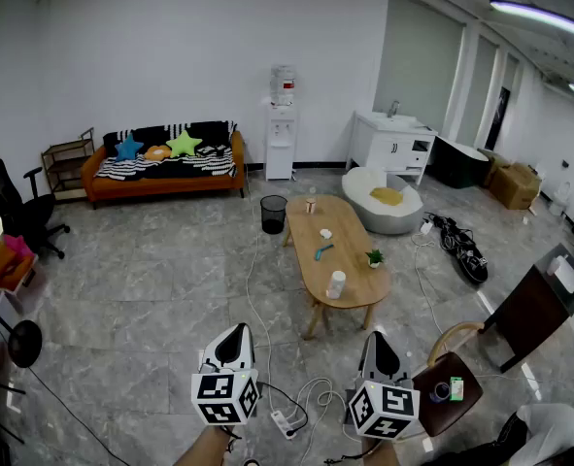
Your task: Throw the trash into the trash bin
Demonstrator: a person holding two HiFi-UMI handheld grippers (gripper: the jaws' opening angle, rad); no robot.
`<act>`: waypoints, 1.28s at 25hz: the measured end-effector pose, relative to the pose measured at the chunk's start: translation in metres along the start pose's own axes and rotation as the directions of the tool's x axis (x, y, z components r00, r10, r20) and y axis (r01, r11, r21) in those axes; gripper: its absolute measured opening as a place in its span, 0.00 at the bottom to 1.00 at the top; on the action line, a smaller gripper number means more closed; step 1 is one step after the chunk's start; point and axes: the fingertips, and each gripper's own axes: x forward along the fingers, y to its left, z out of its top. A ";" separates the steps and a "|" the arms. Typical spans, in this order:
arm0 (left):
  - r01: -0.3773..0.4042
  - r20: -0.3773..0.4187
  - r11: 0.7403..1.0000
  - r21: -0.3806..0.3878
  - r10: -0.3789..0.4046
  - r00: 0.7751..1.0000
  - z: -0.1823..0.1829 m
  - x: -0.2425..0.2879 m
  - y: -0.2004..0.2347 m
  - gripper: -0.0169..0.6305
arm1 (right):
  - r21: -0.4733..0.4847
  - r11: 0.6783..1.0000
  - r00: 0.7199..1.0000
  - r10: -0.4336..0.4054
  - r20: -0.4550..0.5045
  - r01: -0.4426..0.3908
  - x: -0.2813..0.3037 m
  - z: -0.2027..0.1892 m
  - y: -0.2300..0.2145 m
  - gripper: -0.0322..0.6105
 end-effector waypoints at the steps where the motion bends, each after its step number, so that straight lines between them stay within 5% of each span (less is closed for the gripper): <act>1: 0.000 0.001 1.000 0.001 0.000 1.000 0.000 -0.002 0.000 0.01 | -0.002 1.000 1.000 0.001 0.002 -0.001 -0.002 0.000 0.001 0.05; 21: -0.015 -0.012 1.000 0.019 0.015 1.000 -0.005 -0.042 0.009 0.01 | 0.052 0.997 0.998 0.057 0.022 -0.058 -0.024 -0.009 0.029 0.05; 23: -0.024 -0.015 1.000 0.018 0.024 1.000 -0.006 -0.043 0.012 0.01 | 0.052 0.995 0.996 0.086 0.024 -0.087 -0.023 -0.007 0.035 0.21; 26: -0.035 -0.010 0.999 0.015 0.036 0.999 -0.005 -0.043 0.015 0.01 | 0.038 0.995 0.995 0.096 0.034 -0.097 -0.021 -0.004 0.037 0.25; 32: -0.052 0.006 0.999 0.004 0.052 0.999 0.000 -0.040 0.022 0.01 | 0.008 0.995 0.990 0.098 0.099 -0.100 -0.015 0.012 0.041 0.73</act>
